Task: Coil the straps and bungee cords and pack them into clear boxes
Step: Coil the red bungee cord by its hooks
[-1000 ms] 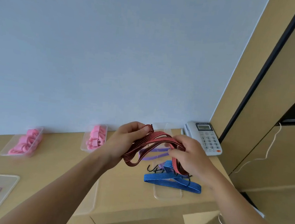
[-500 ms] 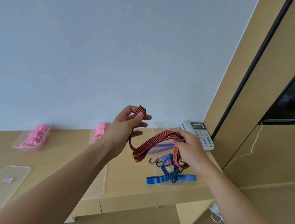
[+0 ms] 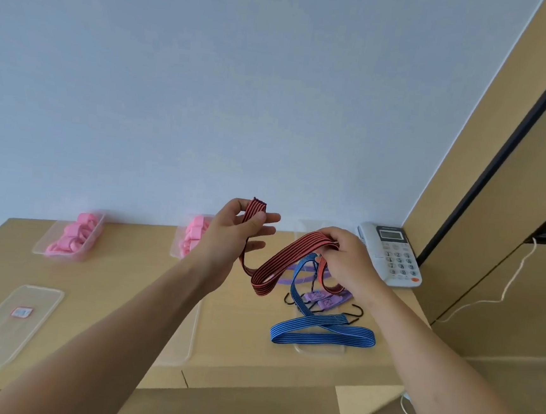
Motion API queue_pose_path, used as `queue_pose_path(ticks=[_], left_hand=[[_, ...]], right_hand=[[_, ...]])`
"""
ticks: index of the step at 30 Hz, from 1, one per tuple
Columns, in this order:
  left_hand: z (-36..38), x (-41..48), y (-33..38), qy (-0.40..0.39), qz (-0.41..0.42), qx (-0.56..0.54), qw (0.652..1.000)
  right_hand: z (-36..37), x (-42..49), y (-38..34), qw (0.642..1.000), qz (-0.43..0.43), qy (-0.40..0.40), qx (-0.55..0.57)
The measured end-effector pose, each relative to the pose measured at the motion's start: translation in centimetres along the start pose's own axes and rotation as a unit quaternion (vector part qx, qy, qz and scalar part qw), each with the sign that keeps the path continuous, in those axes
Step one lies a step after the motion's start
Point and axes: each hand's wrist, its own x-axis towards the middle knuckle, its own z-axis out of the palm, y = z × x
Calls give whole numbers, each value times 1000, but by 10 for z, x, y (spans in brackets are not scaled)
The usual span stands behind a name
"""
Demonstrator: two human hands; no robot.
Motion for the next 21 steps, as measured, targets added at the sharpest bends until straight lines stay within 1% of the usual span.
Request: queue_pose_path(ticks=[3,6,10,12,14,17,21], left_hand=[[7,15,-11,15,-23,-1,1000],[15,30,-23,26,-42,0,999],[26,46,-33,29,-62,6,998],[32,51,-37,29,-68,21,997],[37,53,-45,28,-72,62,995],[43,55,-62,-7,-72,156,985],[55,51,-87,-76,-83,219,969]], right_hand=[[0,17,17,997,37,-32,57],[-1,35,30,989,87,-42,114],[-4,54,43,955,198,-77,205],[-5,60,49,941,229,-97,228],[-7,65,53,935,241,-106,239],[-8,70,56,928,250,-112,254],[-10,71,57,914,263,-117,286]])
